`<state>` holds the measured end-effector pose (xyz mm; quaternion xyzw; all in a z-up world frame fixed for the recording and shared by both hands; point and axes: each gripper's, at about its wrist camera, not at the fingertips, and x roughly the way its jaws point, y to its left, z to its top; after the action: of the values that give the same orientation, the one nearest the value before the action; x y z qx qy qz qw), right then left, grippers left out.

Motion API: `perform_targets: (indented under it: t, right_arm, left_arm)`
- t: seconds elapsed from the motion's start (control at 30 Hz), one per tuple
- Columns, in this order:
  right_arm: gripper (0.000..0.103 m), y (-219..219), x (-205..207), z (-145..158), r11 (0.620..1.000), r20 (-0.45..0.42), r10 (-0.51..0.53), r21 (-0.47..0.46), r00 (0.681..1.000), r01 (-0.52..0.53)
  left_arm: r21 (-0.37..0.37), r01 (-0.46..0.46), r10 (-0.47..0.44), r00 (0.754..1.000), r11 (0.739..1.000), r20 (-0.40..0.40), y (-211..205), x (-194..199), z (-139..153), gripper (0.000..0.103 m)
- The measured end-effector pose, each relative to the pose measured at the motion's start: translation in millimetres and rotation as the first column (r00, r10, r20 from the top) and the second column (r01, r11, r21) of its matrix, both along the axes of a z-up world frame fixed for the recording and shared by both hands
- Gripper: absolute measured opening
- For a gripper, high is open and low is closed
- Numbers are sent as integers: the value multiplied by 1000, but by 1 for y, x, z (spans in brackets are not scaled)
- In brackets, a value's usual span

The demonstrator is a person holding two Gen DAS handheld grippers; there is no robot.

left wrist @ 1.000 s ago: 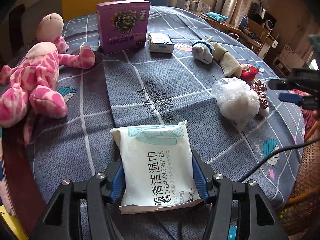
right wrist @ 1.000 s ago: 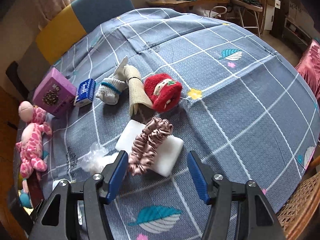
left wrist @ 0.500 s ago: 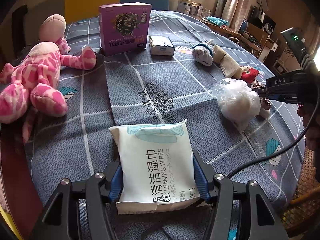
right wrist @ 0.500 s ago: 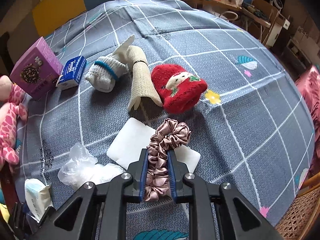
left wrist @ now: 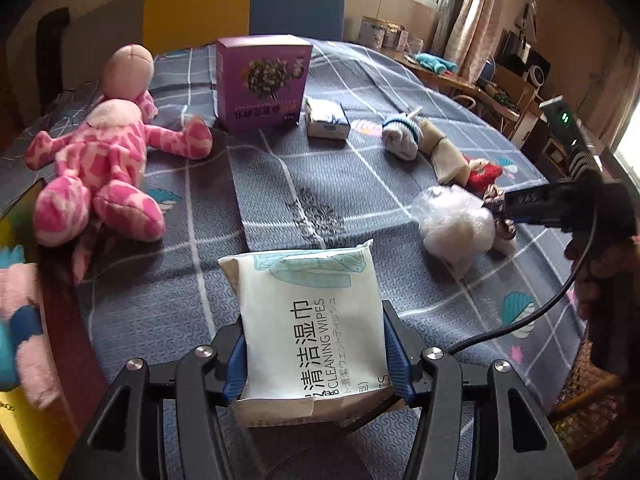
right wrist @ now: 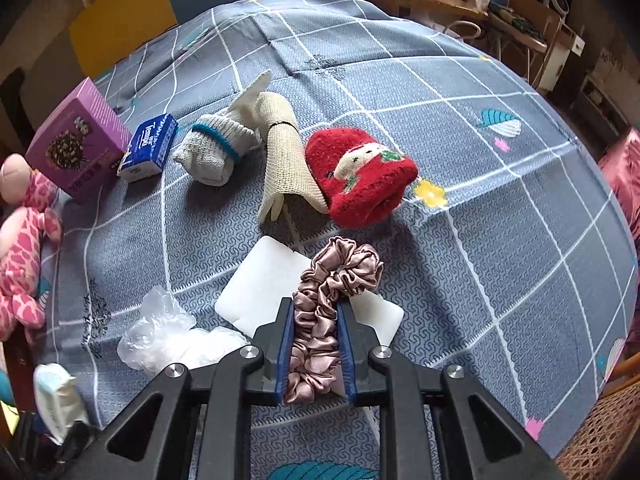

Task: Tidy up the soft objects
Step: 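Carry the wipes pack to the gold tray and release it with the left gripper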

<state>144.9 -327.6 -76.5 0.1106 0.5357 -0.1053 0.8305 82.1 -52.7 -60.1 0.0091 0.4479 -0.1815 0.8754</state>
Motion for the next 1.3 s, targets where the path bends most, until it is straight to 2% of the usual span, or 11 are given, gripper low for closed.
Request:
perform_targets:
  t: [0.23,0.4,0.7,0.9,1.0,1.17,1.3]
  right_arm:
    - [20,9,-1,0,996,-4,51,-76,999,-51]
    - [20,7,0,0,996,-4,50,-72,999,-50]
    - [19,16,0,1,987,-6,81,-140,997,-81]
    - [19,24,-1,1,975,-10,110,-192,994,-109]
    - [18,26,-2,1,972,-11,116,-205,993,-116]
    - [18,25,-2,2,971,-11,118,-207,993,-118]
    - [18,27,-2,2,970,-12,120,-210,993,-119]
  left_arm:
    - [-15,-58,59,996,998,60,21,-16,32,58]
    - [-34,-116,119,987,993,105,46,-26,53,58]
    - [-75,-265,275,944,961,180,113,-42,84,58]
    - [-96,-369,380,907,925,178,157,-48,86,58]
    - [-129,-417,434,888,900,151,183,-49,84,58]
    - [-134,-516,531,839,846,118,235,-49,79,58]
    - [-84,-599,605,791,796,89,279,-36,65,58]
